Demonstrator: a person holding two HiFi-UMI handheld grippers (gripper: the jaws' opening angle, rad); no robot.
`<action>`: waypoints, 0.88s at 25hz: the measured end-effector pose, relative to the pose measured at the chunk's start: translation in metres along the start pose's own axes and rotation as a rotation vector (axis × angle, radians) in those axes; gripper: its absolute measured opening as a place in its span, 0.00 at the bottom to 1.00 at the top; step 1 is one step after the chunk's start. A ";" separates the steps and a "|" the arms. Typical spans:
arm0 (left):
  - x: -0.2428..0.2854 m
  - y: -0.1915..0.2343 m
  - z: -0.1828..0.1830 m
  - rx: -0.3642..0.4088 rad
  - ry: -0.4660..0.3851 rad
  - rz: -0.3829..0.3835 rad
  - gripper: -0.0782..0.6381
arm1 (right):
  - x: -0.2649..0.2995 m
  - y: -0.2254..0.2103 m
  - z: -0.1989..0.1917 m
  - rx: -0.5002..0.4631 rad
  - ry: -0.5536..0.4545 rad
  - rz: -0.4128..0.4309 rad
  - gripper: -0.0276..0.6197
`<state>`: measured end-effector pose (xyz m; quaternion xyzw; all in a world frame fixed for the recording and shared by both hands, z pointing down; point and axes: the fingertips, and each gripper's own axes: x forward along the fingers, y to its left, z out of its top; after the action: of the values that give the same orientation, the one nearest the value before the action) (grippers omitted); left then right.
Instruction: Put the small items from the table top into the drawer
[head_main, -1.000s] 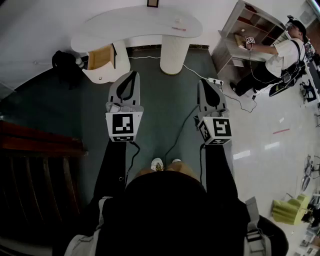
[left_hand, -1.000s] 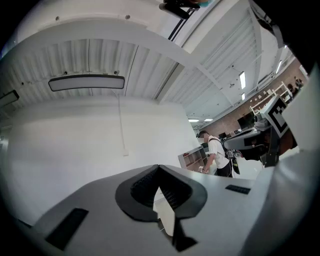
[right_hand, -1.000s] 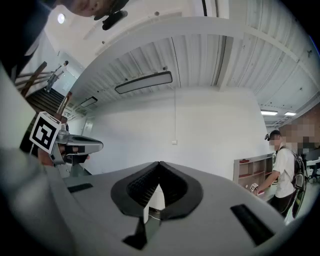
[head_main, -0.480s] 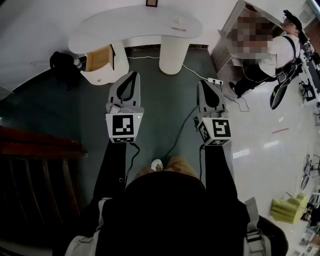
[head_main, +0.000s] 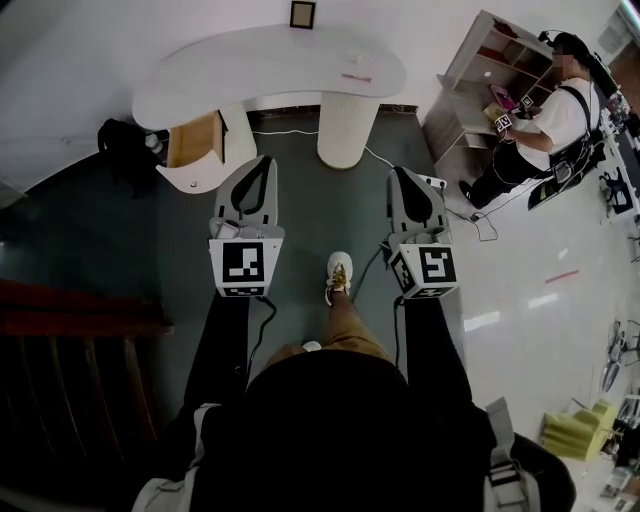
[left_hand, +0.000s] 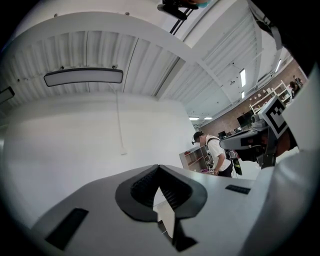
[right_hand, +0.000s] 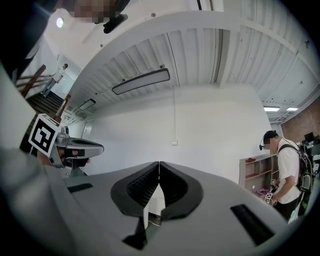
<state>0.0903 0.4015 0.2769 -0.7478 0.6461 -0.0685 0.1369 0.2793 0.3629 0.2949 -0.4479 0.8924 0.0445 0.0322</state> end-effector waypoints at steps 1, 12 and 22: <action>0.009 0.001 -0.003 0.001 0.003 -0.002 0.13 | 0.008 -0.004 -0.002 0.000 -0.001 0.003 0.09; 0.172 0.015 -0.016 0.032 -0.010 0.003 0.13 | 0.148 -0.101 -0.012 -0.003 -0.045 0.038 0.09; 0.318 0.042 -0.032 0.033 0.025 0.012 0.13 | 0.257 -0.186 -0.018 0.034 -0.055 0.050 0.09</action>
<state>0.0911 0.0794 0.2719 -0.7407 0.6508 -0.0878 0.1418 0.2751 0.0453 0.2785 -0.4233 0.9028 0.0423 0.0629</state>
